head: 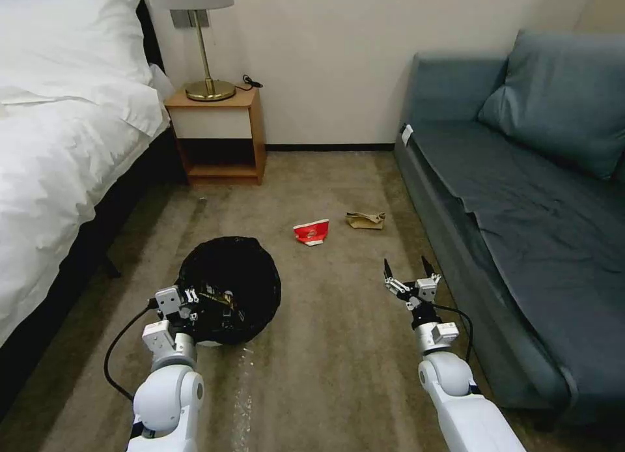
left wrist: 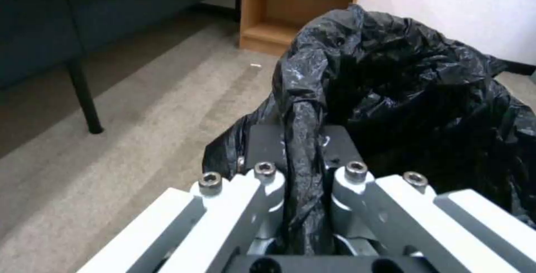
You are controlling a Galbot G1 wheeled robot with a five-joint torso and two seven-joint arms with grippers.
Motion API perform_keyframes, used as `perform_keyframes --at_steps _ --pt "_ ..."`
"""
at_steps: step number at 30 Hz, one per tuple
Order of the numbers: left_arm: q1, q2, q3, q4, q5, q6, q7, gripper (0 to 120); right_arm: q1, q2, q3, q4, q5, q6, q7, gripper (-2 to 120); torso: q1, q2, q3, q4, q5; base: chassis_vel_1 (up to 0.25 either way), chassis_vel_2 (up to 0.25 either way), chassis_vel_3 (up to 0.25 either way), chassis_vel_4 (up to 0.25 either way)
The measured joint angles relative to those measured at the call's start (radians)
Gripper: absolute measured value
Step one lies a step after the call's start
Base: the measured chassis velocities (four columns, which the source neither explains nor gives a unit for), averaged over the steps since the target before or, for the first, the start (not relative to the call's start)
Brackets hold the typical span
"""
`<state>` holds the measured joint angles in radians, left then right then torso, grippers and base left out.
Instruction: Pick up the trash bin, then pick up the garbage on the floor and place it into the trash bin.
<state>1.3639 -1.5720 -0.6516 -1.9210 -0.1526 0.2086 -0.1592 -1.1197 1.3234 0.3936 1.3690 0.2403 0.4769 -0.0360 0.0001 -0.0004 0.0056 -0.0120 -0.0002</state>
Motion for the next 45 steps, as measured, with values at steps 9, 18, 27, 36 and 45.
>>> perform_keyframes --at_steps 9,18,27,36,45 --pt "-0.001 0.000 0.003 -0.003 0.001 0.000 0.000 5 0.001 0.002 0.006 -0.007 0.002 0.008 -0.010 100 0.000 0.000 0.000 0.0000 0.0000 -0.128 0.121 0.121 -0.117" --pt "0.003 0.000 0.004 -0.005 0.002 0.000 0.000 5 -0.001 0.001 0.005 -0.011 0.002 0.011 -0.016 100 0.000 0.000 0.000 0.0000 0.0001 -0.115 0.113 0.105 -0.116" --pt "0.008 0.001 0.005 -0.006 0.002 0.000 0.000 5 0.005 0.001 0.002 -0.014 0.000 0.011 -0.018 100 0.000 0.000 0.000 0.0000 -0.0001 -0.116 0.117 0.114 -0.112" --pt "0.010 0.003 -0.002 -0.007 -0.003 0.000 0.000 5 -0.001 0.006 0.001 -0.020 -0.004 0.013 -0.020 100 0.000 0.000 0.000 -0.0001 0.0000 -0.120 0.124 0.135 -0.127" --pt "0.006 0.004 0.000 -0.008 -0.003 0.000 0.000 5 0.002 0.008 0.003 -0.024 -0.007 0.023 -0.020 100 0.000 0.000 0.000 0.0000 -0.0001 -0.130 0.129 0.119 -0.124"
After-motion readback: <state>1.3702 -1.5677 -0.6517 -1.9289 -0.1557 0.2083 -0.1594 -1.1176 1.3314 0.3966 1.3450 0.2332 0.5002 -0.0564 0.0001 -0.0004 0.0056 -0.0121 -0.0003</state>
